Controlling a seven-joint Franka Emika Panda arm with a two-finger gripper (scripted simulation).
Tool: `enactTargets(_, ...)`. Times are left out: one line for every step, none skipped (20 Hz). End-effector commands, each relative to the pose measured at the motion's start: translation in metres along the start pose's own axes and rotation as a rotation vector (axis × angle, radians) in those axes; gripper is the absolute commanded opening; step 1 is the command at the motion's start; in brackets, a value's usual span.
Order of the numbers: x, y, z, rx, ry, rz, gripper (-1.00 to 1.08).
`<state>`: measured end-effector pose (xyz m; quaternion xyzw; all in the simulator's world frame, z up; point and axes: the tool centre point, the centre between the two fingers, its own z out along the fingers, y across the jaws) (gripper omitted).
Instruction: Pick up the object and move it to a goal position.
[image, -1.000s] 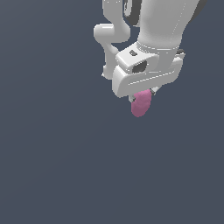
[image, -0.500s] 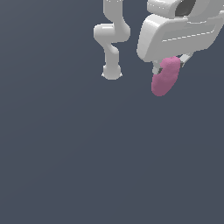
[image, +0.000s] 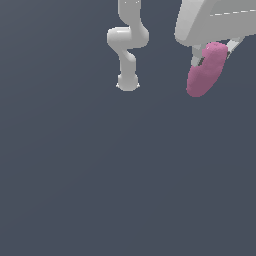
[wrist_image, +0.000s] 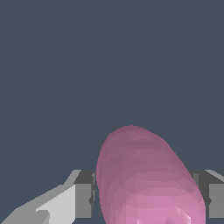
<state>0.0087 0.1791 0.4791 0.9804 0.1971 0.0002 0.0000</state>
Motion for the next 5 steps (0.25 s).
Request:
enactTargets(0.0007, -0.0024, -0.0042, 0.0, -0.001, 0.001, -1.0)
enactTargets(0.0009, -0.003, -0.0051, 0.0, -0.001, 0.001, -1.0)
enactTargets(0.001, -0.0034, -0.0057, 0.0, -0.001, 0.001, -1.0)
enactTargets(0.0011, -0.0036, -0.0061, 0.0, -0.001, 0.001, -1.0)
enactTargets(0.0011, -0.0037, -0.0062, 0.0, -0.001, 0.001, -1.0)
